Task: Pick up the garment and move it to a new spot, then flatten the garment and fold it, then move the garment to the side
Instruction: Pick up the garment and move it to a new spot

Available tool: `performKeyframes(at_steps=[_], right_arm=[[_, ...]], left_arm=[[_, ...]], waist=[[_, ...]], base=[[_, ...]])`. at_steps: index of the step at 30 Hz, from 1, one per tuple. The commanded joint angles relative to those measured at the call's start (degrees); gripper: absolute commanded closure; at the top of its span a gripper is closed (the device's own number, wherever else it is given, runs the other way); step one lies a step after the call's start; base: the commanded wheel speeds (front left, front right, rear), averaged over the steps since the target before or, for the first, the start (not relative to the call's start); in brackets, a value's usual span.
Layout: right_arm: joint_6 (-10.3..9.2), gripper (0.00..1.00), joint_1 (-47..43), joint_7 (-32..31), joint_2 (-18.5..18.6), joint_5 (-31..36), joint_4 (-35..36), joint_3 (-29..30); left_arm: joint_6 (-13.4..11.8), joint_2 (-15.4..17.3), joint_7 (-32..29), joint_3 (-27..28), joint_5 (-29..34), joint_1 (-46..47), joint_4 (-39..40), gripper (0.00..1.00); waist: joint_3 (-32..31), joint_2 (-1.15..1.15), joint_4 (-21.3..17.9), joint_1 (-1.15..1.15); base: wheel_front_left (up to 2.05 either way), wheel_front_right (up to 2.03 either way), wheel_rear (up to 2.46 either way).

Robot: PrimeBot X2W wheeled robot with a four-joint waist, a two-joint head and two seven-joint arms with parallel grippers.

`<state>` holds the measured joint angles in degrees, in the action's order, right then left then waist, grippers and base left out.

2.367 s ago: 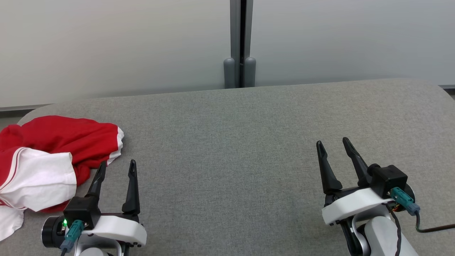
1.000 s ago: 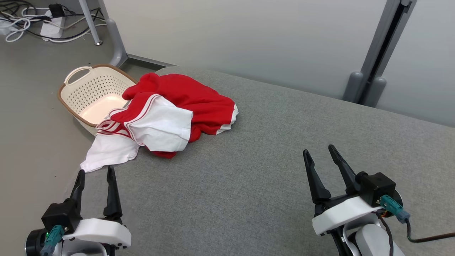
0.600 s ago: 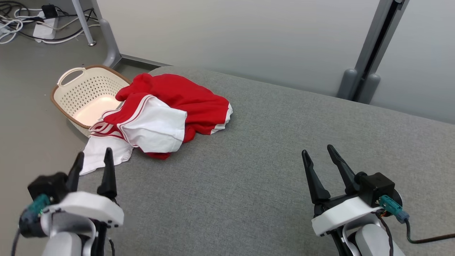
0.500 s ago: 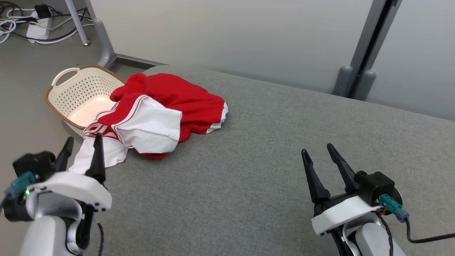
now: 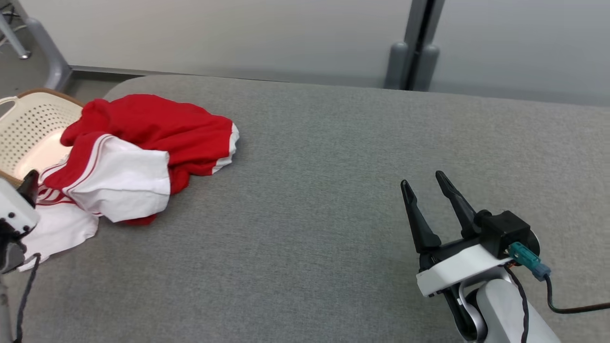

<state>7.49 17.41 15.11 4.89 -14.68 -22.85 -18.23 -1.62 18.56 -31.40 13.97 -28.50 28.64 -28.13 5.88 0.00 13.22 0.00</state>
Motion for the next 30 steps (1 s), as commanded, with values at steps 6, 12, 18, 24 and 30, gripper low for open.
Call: performKeyframes(at_steps=[6,12,18,24,30], right_arm=[[0.0,0.0,2.1,0.1,0.8,-0.2,0.5,-0.3],[0.0,0.0,3.2,0.1,1.0,-0.3,0.8,-0.4],[0.0,0.0,3.8,0.1,1.0,-0.2,1.1,-0.1],[0.0,0.0,3.8,0.1,0.7,-0.1,0.9,0.4],[0.0,0.0,3.2,0.1,0.0,-0.9,0.2,0.2]], left_arm=[[-0.9,3.0,-2.8,4.6,-4.9,5.4,-11.8,0.0],[-1.3,4.4,-3.4,6.6,-7.1,7.4,-19.5,0.0],[1.1,5.6,-0.4,7.2,-8.1,8.8,-24.6,1.0],[3.9,6.9,3.2,6.3,-7.3,10.5,-28.1,1.0],[7.4,9.4,5.7,3.4,-5.6,12.8,-30.9,1.0]], waist=[[5.0,0.0,-6.5,0.0],[7.4,0.0,-9.0,0.0],[9.0,0.0,-9.9,0.0],[8.7,0.0,-9.5,0.0],[5.3,0.0,-8.9,0.0]], base=[[0.0,0.0,0.0],[0.0,0.0,0.0],[0.0,0.0,0.0],[0.0,0.0,0.0],[0.0,0.0,0.0]])
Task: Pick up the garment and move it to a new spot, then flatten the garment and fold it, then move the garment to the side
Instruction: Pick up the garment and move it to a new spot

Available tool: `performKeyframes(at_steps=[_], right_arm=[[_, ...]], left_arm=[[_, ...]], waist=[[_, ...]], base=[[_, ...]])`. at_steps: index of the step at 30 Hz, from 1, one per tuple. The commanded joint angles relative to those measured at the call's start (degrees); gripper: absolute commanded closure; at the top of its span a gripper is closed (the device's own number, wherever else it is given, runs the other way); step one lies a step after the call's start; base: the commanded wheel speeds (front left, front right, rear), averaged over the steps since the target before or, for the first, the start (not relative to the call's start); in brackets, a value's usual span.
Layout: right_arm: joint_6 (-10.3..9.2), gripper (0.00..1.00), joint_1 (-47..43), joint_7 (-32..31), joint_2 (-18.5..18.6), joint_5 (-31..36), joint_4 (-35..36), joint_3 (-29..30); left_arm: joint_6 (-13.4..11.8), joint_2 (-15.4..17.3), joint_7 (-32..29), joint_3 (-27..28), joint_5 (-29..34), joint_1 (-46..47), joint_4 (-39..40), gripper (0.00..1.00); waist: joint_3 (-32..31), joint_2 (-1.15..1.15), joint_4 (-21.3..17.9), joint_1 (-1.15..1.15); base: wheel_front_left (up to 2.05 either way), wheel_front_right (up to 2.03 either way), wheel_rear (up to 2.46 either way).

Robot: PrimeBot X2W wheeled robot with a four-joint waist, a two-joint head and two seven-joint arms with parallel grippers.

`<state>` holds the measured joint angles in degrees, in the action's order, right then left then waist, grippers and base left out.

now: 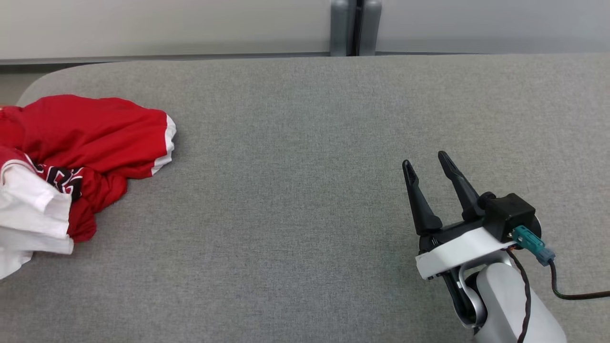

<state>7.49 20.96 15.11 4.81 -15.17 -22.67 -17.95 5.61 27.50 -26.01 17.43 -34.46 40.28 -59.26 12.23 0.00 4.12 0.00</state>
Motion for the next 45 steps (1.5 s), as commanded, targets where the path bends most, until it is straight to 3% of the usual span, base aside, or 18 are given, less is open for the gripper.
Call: performKeyframes(at_steps=[1,6,11,22,28,35,41,45], right_arm=[[0.0,0.0,-0.6,0.1,0.0,-0.6,-0.1,0.0],[0.0,0.0,-2.4,0.1,-0.6,-1.2,-0.7,0.4],[0.0,0.0,-4.4,0.1,-1.0,-1.6,-0.8,0.8],[0.0,0.0,-5.8,0.1,-1.6,-1.5,0.1,2.5],[0.0,0.0,-5.8,0.1,-1.5,-1.1,0.4,4.5],[0.0,0.0,-5.9,0.1,-1.4,-0.6,0.7,6.8],[0.0,0.0,-6.4,0.1,-1.3,-0.5,0.9,7.0],[0.0,0.0,-6.6,0.1,-1.0,-0.5,0.8,6.2]], left_arm=[[0.6,0.6,0.5,-0.9,0.8,1.7,0.4,1.0],[1.7,1.3,1.8,-4.3,1.6,4.3,3.5,1.0],[1.9,-0.2,0.1,-8.7,1.1,7.1,11.0,1.0],[1.4,-3.3,-10.1,-18.8,1.3,4.5,40.3,1.0],[-1.0,-8.4,-14.4,-21.9,-0.4,6.9,53.5,1.0],[-2.0,-13.7,-14.3,-24.3,-2.6,8.0,57.8,1.0],[-1.7,-14.0,-13.8,-23.9,-4.4,1.6,57.7,1.0],[-1.7,-12.5,-11.9,-21.6,-6.0,-10.9,56.4,1.0]], waist=[[-1.9,0.0,0.3,0.0],[-6.2,0.0,0.3,0.0],[-10.2,0.0,-0.6,0.0],[-14.3,0.0,-8.7,0.0],[-14.2,0.0,-13.2,0.0],[-12.9,0.0,-15.9,0.0],[-11.9,0.0,-16.0,0.0],[-11.1,0.0,-15.9,0.0]], base=[[0.0,0.0,0.0],[0.0,0.0,0.0],[0.0,0.0,0.0],[0.0,0.0,0.0],[0.0,0.0,0.0],[0.0,0.0,0.0],[0.0,0.0,0.0],[0.0,0.0,0.0]])
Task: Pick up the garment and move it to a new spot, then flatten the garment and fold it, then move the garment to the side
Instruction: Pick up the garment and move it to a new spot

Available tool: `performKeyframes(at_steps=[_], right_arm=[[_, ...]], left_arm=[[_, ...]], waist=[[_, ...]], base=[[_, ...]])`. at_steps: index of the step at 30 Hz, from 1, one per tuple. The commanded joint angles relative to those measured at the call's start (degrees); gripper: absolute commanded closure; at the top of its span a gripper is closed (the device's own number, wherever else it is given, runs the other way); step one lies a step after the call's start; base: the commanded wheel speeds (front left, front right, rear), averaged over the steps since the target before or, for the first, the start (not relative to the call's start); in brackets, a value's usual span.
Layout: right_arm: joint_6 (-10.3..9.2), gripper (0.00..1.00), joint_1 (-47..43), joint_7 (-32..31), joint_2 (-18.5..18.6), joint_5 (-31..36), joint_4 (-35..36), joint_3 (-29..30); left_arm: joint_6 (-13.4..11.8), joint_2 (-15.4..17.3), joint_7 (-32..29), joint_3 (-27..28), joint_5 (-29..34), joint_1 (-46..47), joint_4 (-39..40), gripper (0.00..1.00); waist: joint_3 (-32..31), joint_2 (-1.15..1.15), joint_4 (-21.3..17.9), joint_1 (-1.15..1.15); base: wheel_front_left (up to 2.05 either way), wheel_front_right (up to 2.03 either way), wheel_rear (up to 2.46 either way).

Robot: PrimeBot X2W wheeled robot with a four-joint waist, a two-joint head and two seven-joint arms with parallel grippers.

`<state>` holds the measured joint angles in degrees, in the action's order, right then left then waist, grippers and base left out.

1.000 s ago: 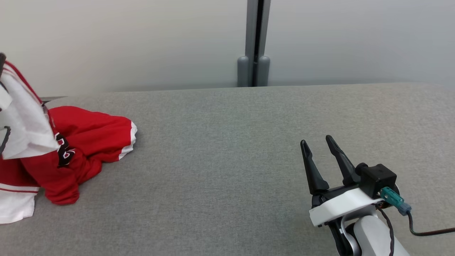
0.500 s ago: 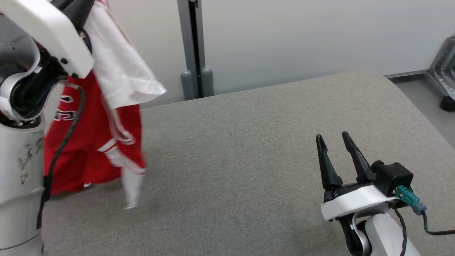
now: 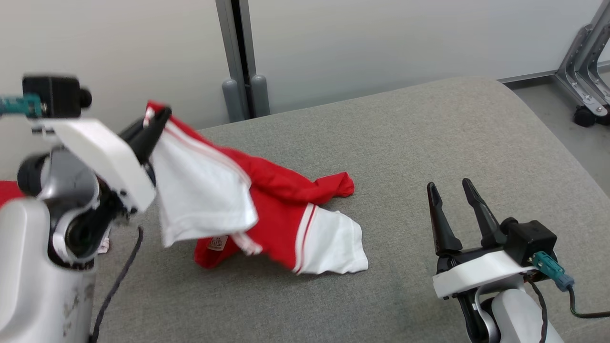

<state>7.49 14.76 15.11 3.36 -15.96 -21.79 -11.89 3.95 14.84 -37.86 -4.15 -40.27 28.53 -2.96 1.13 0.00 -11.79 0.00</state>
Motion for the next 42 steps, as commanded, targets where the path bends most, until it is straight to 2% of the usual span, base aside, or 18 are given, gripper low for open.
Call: performKeyframes(at_steps=[1,4,7,15,16,17,21,28,31,35,36,37,38,42], right_arm=[[0.0,0.0,-0.4,0.1,0.5,0.2,-0.1,-0.1],[0.0,0.0,-0.2,0.1,0.7,0.1,-0.2,-0.6],[0.0,0.0,0.0,0.1,1.3,0.0,-0.5,-1.3],[0.0,0.0,0.4,0.1,2.7,-0.6,-1.8,-3.7],[0.0,0.0,0.4,0.1,2.7,-0.7,-2.0,-4.0],[0.0,0.0,0.4,0.1,2.7,-0.9,-2.1,-4.3],[0.0,0.0,0.0,0.1,3.2,-1.1,-2.4,-4.5],[0.0,0.0,-0.7,0.1,3.4,-1.3,-2.1,-2.7],[0.0,0.0,-1.2,0.1,3.5,-0.8,-1.5,-1.7],[0.0,0.0,-1.9,0.1,3.4,-0.2,-0.5,-0.1],[0.0,0.0,-1.9,0.1,3.4,-0.2,-0.5,-0.1],[0.0,0.0,-2.3,0.0,3.3,0.2,0.0,0.9],[0.0,0.0,-2.3,0.0,3.3,0.2,0.0,0.9],[0.0,0.0,-3.8,-0.2,3.2,0.7,0.9,2.4]], left_arm=[[-0.1,0.4,0.7,0.6,-0.3,-1.9,-0.3,1.0],[0.2,1.5,4.3,2.2,0.7,-9.2,-2.6,1.0],[0.6,1.3,8.8,4.1,0.2,-13.8,-6.8,1.0],[1.9,-0.1,19.1,5.8,0.2,-14.0,-21.6,1.0],[2.2,-0.4,20.4,5.7,-0.1,-13.7,-23.0,0.32],[2.5,-0.7,21.7,5.6,-0.4,-13.4,-24.2,0.0],[3.3,-0.3,28.2,3.9,0.4,-12.8,-24.7,0.0],[3.3,2.5,41.4,0.9,6.8,-16.4,-15.8,0.0],[0.9,2.8,45.2,0.2,10.6,-19.5,-10.0,0.0],[-2.9,1.5,48.9,-0.7,14.5,-24.4,-3.3,0.0],[-2.9,1.5,48.9,-0.7,14.5,-24.4,-3.3,0.0],[-4.5,1.0,50.2,-1.2,16.4,-26.4,-1.0,0.0],[-4.5,1.0,50.2,-1.2,16.4,-26.4,-1.0,0.0],[-7.3,-0.7,51.9,-2.5,20.0,-30.0,1.8,0.0]], waist=[[0.2,0.0,0.1,0.0],[0.6,0.0,0.3,0.0],[0.6,0.0,0.9,0.0],[-0.1,0.0,2.7,0.0],[-0.2,0.0,2.9,0.0],[-0.3,0.0,3.0,0.0],[-0.8,0.0,3.7,0.0],[-1.8,0.0,5.0,0.0],[-2.0,0.0,5.6,0.0],[-2.0,0.0,6.0,0.0],[-2.0,0.0,6.0,0.0],[-2.0,0.0,6.4,0.0],[-2.0,0.0,6.4,0.0],[-2.3,0.0,7.0,0.0]], base=[[0.0,0.0,0.0],[0.0,0.0,0.0],[0.0,0.0,0.0],[0.0,0.0,0.0],[0.0,0.0,0.0],[0.0,0.0,0.0],[0.0,0.0,0.0],[0.0,0.0,0.0],[0.0,0.0,0.0],[0.0,0.0,0.0],[0.0,0.0,0.0],[0.0,0.0,0.0],[0.0,0.0,0.0],[0.0,0.0,0.0]])
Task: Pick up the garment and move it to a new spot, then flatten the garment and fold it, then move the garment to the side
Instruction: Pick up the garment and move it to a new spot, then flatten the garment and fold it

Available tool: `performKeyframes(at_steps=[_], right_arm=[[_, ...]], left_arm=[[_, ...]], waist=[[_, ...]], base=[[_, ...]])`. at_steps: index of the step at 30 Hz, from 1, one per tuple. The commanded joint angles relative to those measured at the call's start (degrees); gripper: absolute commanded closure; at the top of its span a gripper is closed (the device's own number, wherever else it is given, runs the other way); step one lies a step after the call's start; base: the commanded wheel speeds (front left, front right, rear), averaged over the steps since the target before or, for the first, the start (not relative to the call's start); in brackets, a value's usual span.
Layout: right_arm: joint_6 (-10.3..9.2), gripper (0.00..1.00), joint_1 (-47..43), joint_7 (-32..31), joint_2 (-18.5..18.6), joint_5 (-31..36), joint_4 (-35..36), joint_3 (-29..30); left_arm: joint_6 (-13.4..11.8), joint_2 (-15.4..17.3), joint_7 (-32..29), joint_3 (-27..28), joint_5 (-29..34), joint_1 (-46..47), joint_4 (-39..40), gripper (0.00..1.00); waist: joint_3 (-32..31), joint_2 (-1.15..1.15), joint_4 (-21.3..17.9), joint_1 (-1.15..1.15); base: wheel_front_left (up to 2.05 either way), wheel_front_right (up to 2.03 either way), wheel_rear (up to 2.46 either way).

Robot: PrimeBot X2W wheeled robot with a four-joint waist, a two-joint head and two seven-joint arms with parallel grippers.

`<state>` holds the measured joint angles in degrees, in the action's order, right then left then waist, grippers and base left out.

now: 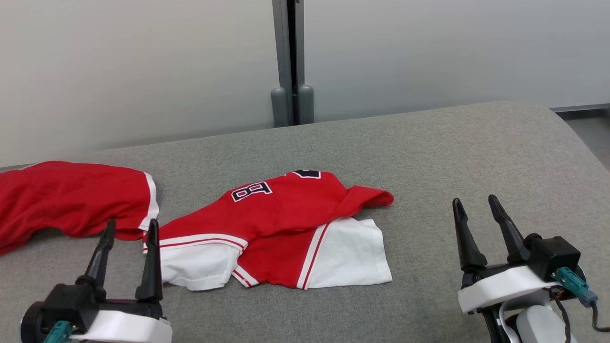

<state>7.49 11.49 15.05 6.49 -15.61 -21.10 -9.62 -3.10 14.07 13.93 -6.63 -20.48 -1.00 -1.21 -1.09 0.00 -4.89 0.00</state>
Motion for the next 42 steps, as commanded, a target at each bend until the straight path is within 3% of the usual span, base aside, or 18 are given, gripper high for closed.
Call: performKeyframes(at_steps=[1,12,20,34,42], right_arm=[[0.0,0.0,-1.0,-0.3,0.1,0.4,0.4,0.5],[0.0,0.0,-2.6,-2.6,0.7,1.4,1.4,1.3],[-0.01,0.0,3.1,-9.4,5.0,1.3,-3.3,-3.4],[-0.01,0.0,19.3,-27.8,14.7,-9.8,-17.3,-14.6],[-0.01,0.0,24.9,-30.9,17.9,-15.3,-21.3,-19.9]], left_arm=[[-0.7,-0.3,0.3,-0.2,0.7,-1.2,0.2,0.0],[-1.1,-1.6,0.9,-1.6,2.0,-2.1,0.2,0.0],[-0.8,-1.6,-0.4,-2.8,1.8,-0.5,1.4,0.0],[0.4,-2.1,-0.2,-3.7,0.8,4.4,0.6,0.0],[0.8,-2.4,0.2,-3.9,0.5,6.6,-0.7,0.0]], waist=[[-0.1,0.0,0.2,0.0],[-0.1,0.0,1.5,0.0],[1.7,0.0,4.6,0.0],[9.9,0.0,13.0,0.0],[13.0,0.0,15.7,0.0]], base=[[0.0,0.0,0.0],[0.0,0.0,0.0],[0.0,0.0,0.0],[0.0,0.0,0.0],[0.0,0.0,0.0]])
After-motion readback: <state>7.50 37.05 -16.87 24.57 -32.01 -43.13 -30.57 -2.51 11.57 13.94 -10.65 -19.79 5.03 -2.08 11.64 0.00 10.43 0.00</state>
